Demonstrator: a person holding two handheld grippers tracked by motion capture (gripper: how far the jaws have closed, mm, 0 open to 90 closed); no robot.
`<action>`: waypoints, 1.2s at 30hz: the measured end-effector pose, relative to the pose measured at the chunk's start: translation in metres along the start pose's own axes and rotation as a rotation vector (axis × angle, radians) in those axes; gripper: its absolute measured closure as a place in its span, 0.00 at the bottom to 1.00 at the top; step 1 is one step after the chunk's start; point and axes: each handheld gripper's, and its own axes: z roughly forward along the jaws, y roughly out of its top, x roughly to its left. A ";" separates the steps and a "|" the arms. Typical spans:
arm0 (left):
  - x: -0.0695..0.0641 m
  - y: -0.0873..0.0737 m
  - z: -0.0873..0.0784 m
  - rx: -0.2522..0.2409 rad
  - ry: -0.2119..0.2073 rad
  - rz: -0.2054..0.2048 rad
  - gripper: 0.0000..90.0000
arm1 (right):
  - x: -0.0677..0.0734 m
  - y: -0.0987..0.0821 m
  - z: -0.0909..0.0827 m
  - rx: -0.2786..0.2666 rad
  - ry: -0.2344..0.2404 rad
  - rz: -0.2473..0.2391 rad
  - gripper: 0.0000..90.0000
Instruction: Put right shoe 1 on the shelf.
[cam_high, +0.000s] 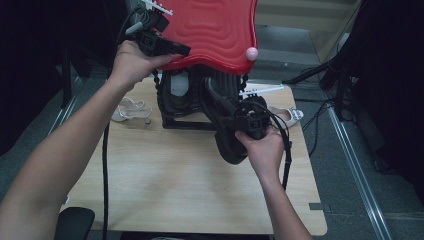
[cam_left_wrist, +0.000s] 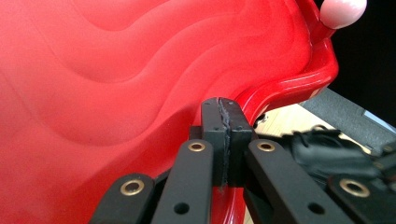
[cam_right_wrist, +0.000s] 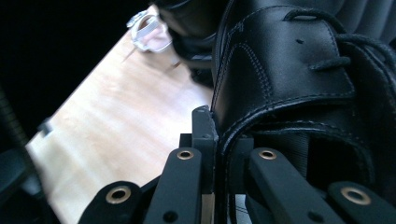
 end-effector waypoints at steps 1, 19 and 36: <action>0.000 0.000 0.000 0.000 -0.001 0.000 1.00 | -0.001 0.003 0.004 -0.006 -0.015 -0.010 0.97; 0.002 -0.002 -0.001 -0.009 -0.016 0.019 1.00 | 0.011 0.005 0.054 -0.075 -0.179 -0.105 0.97; 0.002 -0.001 -0.001 0.001 -0.021 0.021 1.00 | 0.006 0.027 0.083 -0.170 -0.252 -0.123 0.96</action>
